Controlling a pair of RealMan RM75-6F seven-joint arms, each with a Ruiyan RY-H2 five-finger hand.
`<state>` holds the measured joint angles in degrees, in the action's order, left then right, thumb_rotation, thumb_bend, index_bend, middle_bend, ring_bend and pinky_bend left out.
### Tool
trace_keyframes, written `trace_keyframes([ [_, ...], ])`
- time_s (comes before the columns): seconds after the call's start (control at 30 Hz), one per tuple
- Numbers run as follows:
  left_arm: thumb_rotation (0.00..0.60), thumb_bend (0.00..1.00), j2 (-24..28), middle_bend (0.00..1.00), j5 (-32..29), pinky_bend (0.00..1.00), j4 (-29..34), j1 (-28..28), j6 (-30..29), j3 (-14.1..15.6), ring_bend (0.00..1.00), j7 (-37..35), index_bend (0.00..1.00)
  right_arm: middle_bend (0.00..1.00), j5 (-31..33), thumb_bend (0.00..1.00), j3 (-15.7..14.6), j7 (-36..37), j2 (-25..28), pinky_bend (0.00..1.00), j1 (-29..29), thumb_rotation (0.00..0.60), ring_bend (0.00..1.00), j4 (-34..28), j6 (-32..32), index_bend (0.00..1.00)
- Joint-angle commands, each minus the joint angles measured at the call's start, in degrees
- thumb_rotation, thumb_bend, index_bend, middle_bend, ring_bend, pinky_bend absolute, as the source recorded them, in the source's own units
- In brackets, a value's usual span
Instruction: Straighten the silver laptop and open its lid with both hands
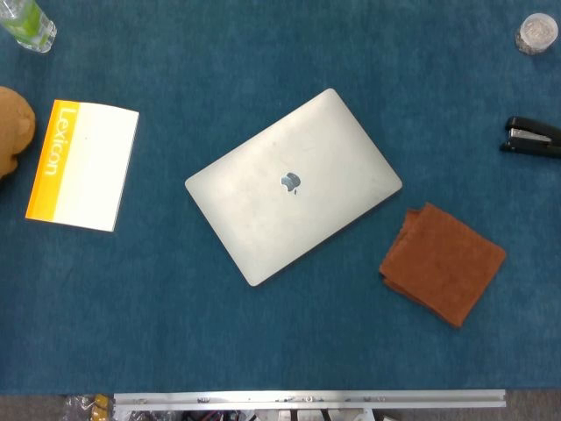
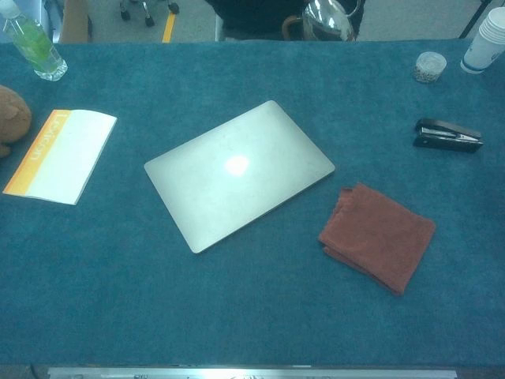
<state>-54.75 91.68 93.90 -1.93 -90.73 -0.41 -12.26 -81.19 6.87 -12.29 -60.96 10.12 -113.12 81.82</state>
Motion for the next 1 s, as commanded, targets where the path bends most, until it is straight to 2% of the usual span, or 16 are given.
trace_keyframes([
  [0.03,0.600,0.40,0.04,0.10,-0.05,0.13,0.13,-0.02,-0.01,-0.06,0.04,0.08,0.15,0.09,-0.52,0.28,0.02,0.25,0.00,0.06,0.31,0.600,0.01,-0.19,-0.32,0.00],
  [0.43,0.600,0.40,0.85,0.10,0.29,0.13,1.52,-0.67,0.60,-0.23,0.04,1.05,0.15,0.09,-4.14,0.26,0.52,1.23,-0.35,0.07,5.18,0.600,0.01,-2.89,-6.30,0.00],
  [0.57,0.600,0.40,1.30,0.10,0.21,0.13,1.93,-0.78,0.80,-0.25,0.04,1.15,0.15,0.09,-5.38,0.19,0.62,1.25,-0.97,0.07,7.34,0.600,0.01,-4.03,-8.91,0.00],
  [0.77,0.600,0.40,1.98,0.10,-0.04,0.13,2.41,-0.65,0.74,-0.23,0.04,1.13,0.15,0.09,-6.41,0.02,0.32,1.73,-2.73,0.07,10.50,0.600,0.01,-5.42,-13.12,0.00],
  [1.0,0.600,0.40,2.43,0.10,0.02,0.13,2.79,-0.60,0.69,-0.18,0.04,1.21,0.15,0.09,-7.01,0.00,-0.36,0.33,-6.58,0.06,14.39,0.600,0.01,-5.46,-18.21,0.00],
])
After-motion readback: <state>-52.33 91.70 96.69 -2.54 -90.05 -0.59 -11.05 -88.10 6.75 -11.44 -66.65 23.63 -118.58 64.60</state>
